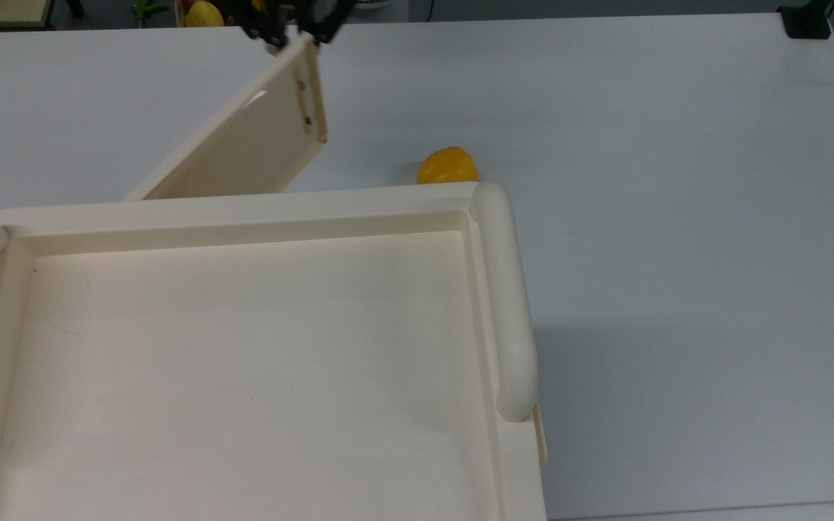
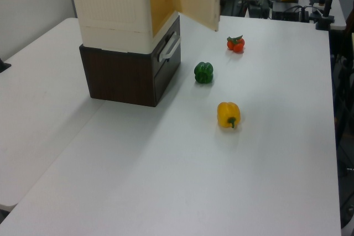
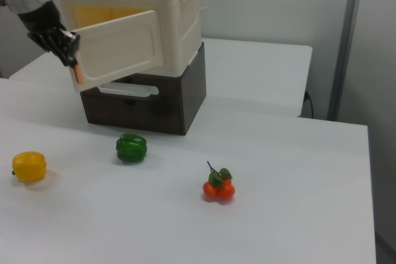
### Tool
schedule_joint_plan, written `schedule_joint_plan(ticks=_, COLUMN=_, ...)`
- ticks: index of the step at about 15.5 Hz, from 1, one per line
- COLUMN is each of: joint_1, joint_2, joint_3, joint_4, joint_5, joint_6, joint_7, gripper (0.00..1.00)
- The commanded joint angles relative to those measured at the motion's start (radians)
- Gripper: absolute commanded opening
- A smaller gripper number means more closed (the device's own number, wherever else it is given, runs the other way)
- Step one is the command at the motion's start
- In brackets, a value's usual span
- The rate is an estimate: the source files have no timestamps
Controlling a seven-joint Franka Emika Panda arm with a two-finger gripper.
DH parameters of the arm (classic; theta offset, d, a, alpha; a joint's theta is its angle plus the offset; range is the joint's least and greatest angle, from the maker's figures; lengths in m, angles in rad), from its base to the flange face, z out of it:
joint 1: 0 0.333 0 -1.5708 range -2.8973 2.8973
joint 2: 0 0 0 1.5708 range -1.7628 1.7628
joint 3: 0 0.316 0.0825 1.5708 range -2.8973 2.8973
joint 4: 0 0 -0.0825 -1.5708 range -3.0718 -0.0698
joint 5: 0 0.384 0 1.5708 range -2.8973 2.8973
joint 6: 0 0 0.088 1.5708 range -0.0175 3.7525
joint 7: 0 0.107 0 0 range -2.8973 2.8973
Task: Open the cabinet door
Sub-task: 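Pull the gripped handle outward, swinging the cream door open on its hinge, then push the door further open past its hinge side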
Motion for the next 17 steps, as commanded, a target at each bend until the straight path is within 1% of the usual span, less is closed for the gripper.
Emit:
schedule_joint_plan(ticks=1, joint_1=-0.058, joint_2=-0.064, joint_3=-0.012, joint_4=-0.030, joint_5=0.001, joint_6=-0.172, joint_7=-0.068, gripper=0.51)
schedule_joint_plan(ticks=2, joint_1=-0.072, joint_2=-0.077, joint_3=-0.017, joint_4=-0.029, joint_5=0.001, joint_6=-0.225, joint_7=-0.109, gripper=0.62)
schedule_joint_plan(ticks=4, joint_1=-0.083, joint_2=-0.102, joint_3=-0.037, joint_4=-0.029, joint_5=0.001, joint_6=-0.307, joint_7=-0.164, gripper=1.00)
schedule_joint_plan(ticks=6, joint_1=-0.082, joint_2=-0.108, joint_3=-0.045, joint_4=-0.013, joint_5=0.001, joint_6=-0.367, joint_7=-0.165, gripper=1.00)
schedule_joint_plan(ticks=8, joint_1=-0.068, joint_2=-0.105, joint_3=-0.045, joint_4=-0.004, joint_5=0.016, joint_6=-0.376, joint_7=-0.160, gripper=1.00)
schedule_joint_plan(ticks=9, joint_1=-0.059, joint_2=-0.105, joint_3=-0.043, joint_4=-0.004, joint_5=0.053, joint_6=-0.369, joint_7=-0.158, gripper=1.00)
schedule_joint_plan(ticks=11, joint_1=-0.051, joint_2=-0.099, joint_3=-0.045, joint_4=-0.004, joint_5=0.165, joint_6=-0.362, joint_7=-0.168, gripper=1.00)
schedule_joint_plan(ticks=12, joint_1=-0.045, joint_2=-0.101, joint_3=-0.043, joint_4=-0.004, joint_5=0.192, joint_6=-0.361, joint_7=-0.168, gripper=1.00)
schedule_joint_plan(ticks=14, joint_1=0.007, joint_2=-0.085, joint_3=-0.038, joint_4=-0.006, joint_5=0.184, joint_6=-0.355, joint_7=-0.163, gripper=1.00)
schedule_joint_plan(ticks=17, joint_1=0.029, joint_2=-0.058, joint_3=-0.040, joint_4=-0.007, joint_5=0.177, joint_6=-0.332, joint_7=-0.163, gripper=1.00)
